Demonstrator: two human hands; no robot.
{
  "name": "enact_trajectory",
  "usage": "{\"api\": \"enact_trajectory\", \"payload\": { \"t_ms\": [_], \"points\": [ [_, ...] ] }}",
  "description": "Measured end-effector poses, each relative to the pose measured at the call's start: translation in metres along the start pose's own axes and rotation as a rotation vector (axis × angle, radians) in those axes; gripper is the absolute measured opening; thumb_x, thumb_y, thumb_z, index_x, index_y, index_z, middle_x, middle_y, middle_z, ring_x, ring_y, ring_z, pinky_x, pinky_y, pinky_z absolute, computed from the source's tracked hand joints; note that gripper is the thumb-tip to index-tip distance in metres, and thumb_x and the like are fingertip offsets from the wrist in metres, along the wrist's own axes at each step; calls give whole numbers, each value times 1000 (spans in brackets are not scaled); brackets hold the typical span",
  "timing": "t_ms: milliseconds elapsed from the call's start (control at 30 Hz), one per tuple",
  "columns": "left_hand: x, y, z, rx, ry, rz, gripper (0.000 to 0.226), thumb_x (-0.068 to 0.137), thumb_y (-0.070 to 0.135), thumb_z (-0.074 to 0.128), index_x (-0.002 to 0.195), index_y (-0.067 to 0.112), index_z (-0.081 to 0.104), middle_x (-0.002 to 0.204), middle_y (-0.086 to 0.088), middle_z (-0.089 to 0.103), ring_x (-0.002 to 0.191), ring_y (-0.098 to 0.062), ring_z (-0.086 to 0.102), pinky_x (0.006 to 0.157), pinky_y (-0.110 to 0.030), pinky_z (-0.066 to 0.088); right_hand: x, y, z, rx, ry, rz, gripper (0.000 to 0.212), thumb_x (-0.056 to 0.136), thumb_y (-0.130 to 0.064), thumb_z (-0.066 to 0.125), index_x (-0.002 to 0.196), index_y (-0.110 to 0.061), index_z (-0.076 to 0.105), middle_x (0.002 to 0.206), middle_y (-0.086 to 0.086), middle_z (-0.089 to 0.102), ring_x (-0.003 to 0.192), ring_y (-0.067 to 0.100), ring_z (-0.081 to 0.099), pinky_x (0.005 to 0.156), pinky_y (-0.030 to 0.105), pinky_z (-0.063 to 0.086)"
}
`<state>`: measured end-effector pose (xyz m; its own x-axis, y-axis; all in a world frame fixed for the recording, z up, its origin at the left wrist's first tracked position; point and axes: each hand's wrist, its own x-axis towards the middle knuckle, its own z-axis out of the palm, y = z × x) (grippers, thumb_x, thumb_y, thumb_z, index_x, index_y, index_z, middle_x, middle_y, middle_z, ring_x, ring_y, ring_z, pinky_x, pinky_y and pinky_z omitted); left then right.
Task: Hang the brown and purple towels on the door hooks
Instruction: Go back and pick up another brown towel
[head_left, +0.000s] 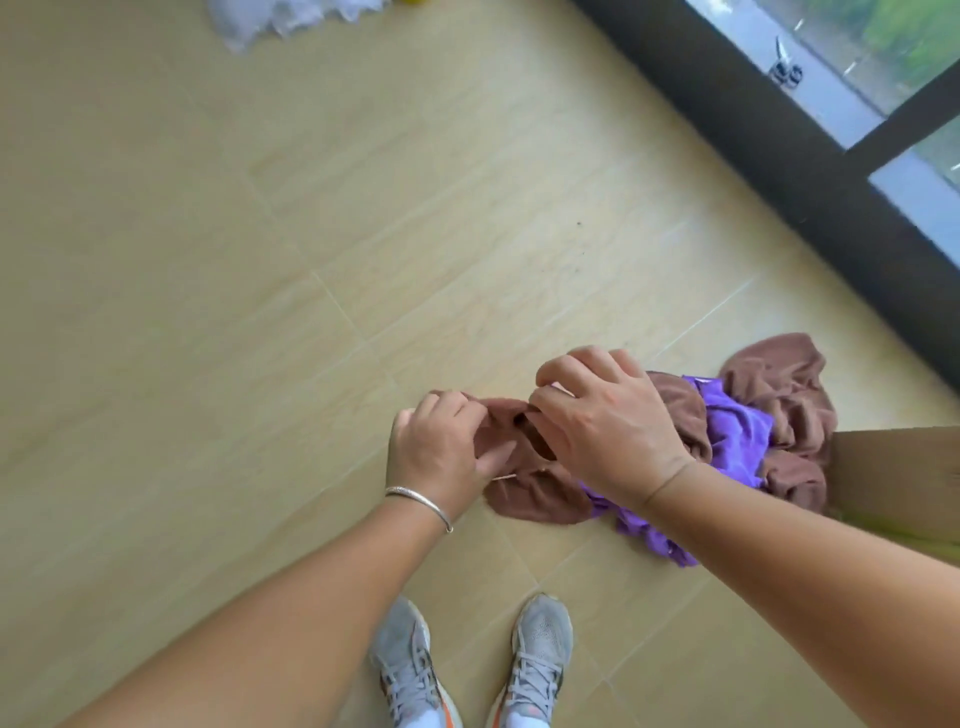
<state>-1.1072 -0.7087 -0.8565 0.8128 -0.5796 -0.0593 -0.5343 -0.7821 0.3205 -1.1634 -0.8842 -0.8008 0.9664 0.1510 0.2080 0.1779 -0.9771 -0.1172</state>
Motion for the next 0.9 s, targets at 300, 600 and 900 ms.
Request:
{"api": "enact_trajectory", "payload": {
  "t_ms": [300, 600, 900],
  "points": [
    [20, 13, -167, -182, 222, -74, 29, 73, 52, 71, 80, 24, 70, 76, 4, 60, 74, -22, 58, 60, -32, 46, 99, -28, -144, -47, 163, -24, 17, 85, -26, 64, 70, -18, 68, 89, -2, 65, 83, 25, 61, 70, 36, 42],
    [26, 43, -298, -248, 341, -38, 33, 73, 60, 59, 75, 28, 67, 73, 8, 58, 72, -18, 56, 59, -30, 45, 153, -53, -262, -56, 212, 9, 30, 87, -32, 51, 66, -23, 71, 86, -7, 65, 83, 20, 61, 71, 33, 45],
    [31, 55, -398, -264, 437, -107, 12, 75, 27, 67, 65, 26, 61, 66, 8, 56, 66, -18, 53, 57, -26, 35, 198, -91, -356, -121, 247, -20, 14, 73, -27, 74, 60, -27, 67, 82, -10, 62, 79, 19, 61, 68, 31, 44]
  ]
}}
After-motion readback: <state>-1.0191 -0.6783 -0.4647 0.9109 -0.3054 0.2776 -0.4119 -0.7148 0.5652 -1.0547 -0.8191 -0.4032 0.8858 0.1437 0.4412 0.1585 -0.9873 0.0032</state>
